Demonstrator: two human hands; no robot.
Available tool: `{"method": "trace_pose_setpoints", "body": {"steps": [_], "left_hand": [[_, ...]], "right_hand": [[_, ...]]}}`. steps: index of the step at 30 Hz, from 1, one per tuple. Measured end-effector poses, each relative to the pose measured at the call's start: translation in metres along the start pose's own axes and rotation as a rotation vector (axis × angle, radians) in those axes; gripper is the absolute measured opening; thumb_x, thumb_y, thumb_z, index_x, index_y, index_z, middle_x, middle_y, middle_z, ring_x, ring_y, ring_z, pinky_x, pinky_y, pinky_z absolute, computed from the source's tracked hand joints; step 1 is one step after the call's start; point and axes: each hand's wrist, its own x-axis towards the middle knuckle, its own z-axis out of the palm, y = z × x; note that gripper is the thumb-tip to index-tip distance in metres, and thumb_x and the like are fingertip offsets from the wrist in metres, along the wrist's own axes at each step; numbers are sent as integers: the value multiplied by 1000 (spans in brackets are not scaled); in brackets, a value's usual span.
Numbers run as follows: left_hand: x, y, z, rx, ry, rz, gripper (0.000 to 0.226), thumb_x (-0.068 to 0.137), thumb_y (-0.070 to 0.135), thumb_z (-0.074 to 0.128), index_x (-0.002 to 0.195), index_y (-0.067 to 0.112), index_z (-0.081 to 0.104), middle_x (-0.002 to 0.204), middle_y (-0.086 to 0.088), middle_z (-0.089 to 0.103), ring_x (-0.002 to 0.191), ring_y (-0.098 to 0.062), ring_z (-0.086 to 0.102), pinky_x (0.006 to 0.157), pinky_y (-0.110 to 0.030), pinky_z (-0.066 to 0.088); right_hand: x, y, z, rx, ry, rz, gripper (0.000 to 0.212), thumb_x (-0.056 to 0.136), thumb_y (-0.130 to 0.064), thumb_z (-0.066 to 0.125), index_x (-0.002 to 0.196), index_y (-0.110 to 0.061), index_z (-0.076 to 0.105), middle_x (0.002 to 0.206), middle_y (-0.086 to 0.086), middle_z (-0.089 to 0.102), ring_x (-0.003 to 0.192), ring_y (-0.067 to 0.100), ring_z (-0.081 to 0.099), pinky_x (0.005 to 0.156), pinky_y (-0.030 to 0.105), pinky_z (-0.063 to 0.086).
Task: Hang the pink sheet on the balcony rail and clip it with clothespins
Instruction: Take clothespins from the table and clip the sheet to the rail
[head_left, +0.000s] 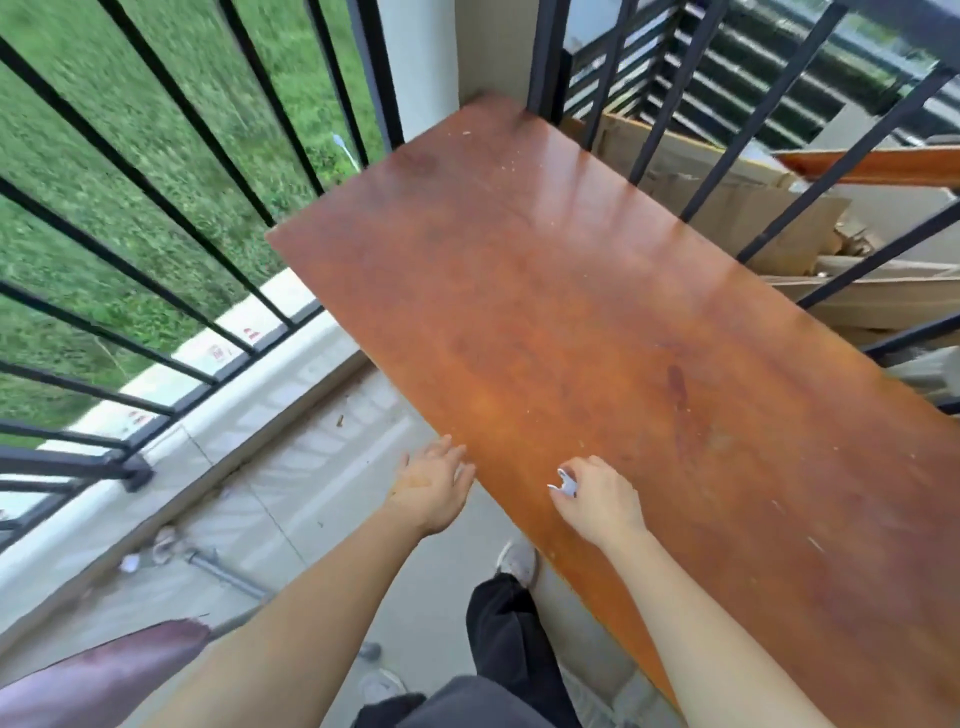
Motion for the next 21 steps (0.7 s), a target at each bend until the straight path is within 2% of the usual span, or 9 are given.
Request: {"method": "trace_pose_setpoints", "body": {"steps": [2,4,6,9,12,16,19,21], "left_hand": [[-29,-21,-17,-10,221,-22,58,101,51,17,154,27,23,164,-1,10,151,-21,5,122,-45,1],[-64,-51,-47,-36,484,-27,64,97,54,16,151,25,31,163,-5,15,151,-25,11,121,-50,8],[-104,-93,-82,-25,741,-48,62,95,50,26,146,18,42,160,-12,25,147,-31,23,117,-55,20],[-173,-160,-134,21,1032,-157,59,96,45,38,144,12,45,157,-18,29,145,-36,26,114,-56,24],[-253,-214,-166,19,1308,-261,60,98,47,38,144,10,45,156,-21,29,145,-37,25,114,-55,24],[-366,-244,-165,37,1597,-386,60,100,45,35,143,4,44,156,-24,26,147,-37,22,115,-56,24],[-445,-239,-142,131,1737,-568,59,101,43,35,147,6,36,157,-26,22,147,-39,18,116,-57,21],[-490,-234,-119,182,1777,-741,61,101,44,32,149,6,30,157,-27,18,148,-40,16,117,-57,19]], "right_hand": [[-7,-42,-5,141,94,-52,32,85,-43,65,112,-26,65,107,-1,64,102,27,64,81,34,50],[-13,-100,-17,298,189,-145,27,83,-40,68,106,-25,65,101,-4,66,97,21,64,78,30,46],[-24,-169,-32,457,282,-277,23,80,-37,71,99,-27,64,95,-6,67,92,19,65,78,30,49],[-53,-278,-55,628,356,-523,23,77,-33,72,94,-31,58,89,-9,65,84,13,65,76,33,54],[-100,-382,-69,739,308,-792,27,79,-26,74,99,-28,57,90,-7,65,79,9,64,70,29,55],[-175,-490,-55,824,176,-1164,33,82,-28,73,112,-22,59,93,-9,62,83,8,64,67,29,56],[-244,-543,-38,873,14,-1418,36,85,-25,71,119,-18,61,95,-10,61,84,9,64,67,18,51],[-291,-563,-28,925,-102,-1557,34,87,-22,71,120,-15,61,95,-5,62,82,10,64,68,15,50]]}}
